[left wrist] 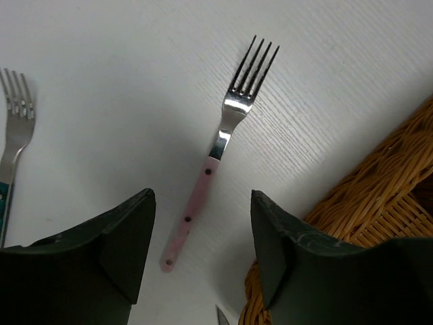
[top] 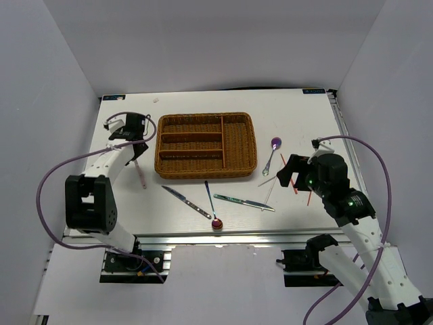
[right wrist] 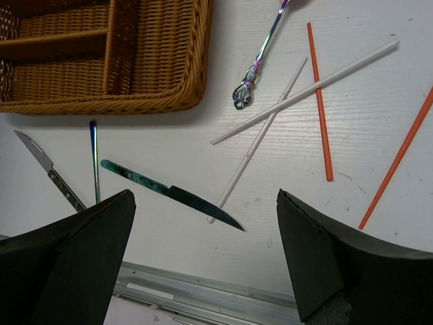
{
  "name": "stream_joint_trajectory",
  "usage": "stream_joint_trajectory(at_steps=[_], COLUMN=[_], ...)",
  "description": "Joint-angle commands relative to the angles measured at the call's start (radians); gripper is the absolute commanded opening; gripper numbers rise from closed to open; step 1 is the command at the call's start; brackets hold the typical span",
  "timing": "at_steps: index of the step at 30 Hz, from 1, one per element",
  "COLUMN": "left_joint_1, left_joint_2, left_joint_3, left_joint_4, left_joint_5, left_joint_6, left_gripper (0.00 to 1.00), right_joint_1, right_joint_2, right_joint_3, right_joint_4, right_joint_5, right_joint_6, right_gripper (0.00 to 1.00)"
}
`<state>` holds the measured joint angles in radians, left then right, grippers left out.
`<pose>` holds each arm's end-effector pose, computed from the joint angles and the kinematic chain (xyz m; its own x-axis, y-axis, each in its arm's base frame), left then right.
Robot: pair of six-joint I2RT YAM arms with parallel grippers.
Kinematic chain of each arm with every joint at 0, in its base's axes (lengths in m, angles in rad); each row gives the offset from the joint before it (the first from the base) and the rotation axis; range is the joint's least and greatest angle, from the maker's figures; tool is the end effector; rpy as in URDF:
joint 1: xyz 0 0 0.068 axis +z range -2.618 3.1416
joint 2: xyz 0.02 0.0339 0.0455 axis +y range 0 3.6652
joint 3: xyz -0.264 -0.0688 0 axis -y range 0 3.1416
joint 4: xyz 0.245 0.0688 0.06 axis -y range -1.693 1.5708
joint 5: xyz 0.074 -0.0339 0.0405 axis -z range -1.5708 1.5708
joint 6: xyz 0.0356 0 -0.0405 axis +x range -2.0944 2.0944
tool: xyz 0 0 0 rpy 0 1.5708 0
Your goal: Sort the eating utensils into containers
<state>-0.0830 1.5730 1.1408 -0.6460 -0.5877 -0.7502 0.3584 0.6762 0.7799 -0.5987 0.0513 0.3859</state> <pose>0.3177 -0.0066 0.2381 -0.5112 -0.5268 -0.6790 -0.7393 0.6724 0.0350 0.1392 0.0502 0.3117 -0.5281 0.2036 -0.8244 -0.1180 0.9438 0.3086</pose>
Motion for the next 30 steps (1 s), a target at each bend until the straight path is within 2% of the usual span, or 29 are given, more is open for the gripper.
stream_joint_trajectory(at_steps=[1, 3, 10, 13, 17, 25, 28, 30], left_joint_1=[0.02, 0.02, 0.022, 0.022, 0.028, 0.054, 0.055, 0.055], left_joint_2=[0.031, 0.071, 0.14, 0.157, 0.186, 0.191, 0.148, 0.067], left_joint_3=[-0.009, -0.03, -0.104, -0.137, -0.17, -0.25, -0.253, -0.248], left_joint_4=[0.078, 0.094, 0.147, 0.172, 0.187, 0.263, 0.243, 0.224], left_joint_5=[0.078, 0.08, 0.089, 0.101, 0.106, 0.174, 0.17, 0.145], left_joint_6=[0.005, -0.004, -0.031, -0.043, -0.061, -0.071, -0.072, -0.075], left_gripper=[0.67, 0.63, 0.59, 0.54, 0.45, 0.09, 0.0, 0.0], right_joint_1=[-0.004, -0.004, -0.003, -0.003, -0.004, -0.004, -0.004, -0.004], right_joint_2=[-0.003, 0.0, 0.02, 0.025, 0.023, 0.007, 0.0, -0.003], right_joint_3=[-0.017, -0.022, -0.042, -0.044, -0.041, -0.037, -0.036, -0.033], right_joint_4=[0.051, 0.063, 0.091, 0.096, 0.096, 0.085, 0.079, 0.077], right_joint_5=[-0.031, -0.036, -0.041, -0.042, -0.042, -0.042, -0.042, -0.076], right_joint_6=[-0.001, 0.001, 0.002, 0.002, 0.002, 0.002, 0.004, 0.005], right_gripper=[0.89, 0.89, 0.89, 0.89, 0.89, 0.89, 0.89, 0.89])
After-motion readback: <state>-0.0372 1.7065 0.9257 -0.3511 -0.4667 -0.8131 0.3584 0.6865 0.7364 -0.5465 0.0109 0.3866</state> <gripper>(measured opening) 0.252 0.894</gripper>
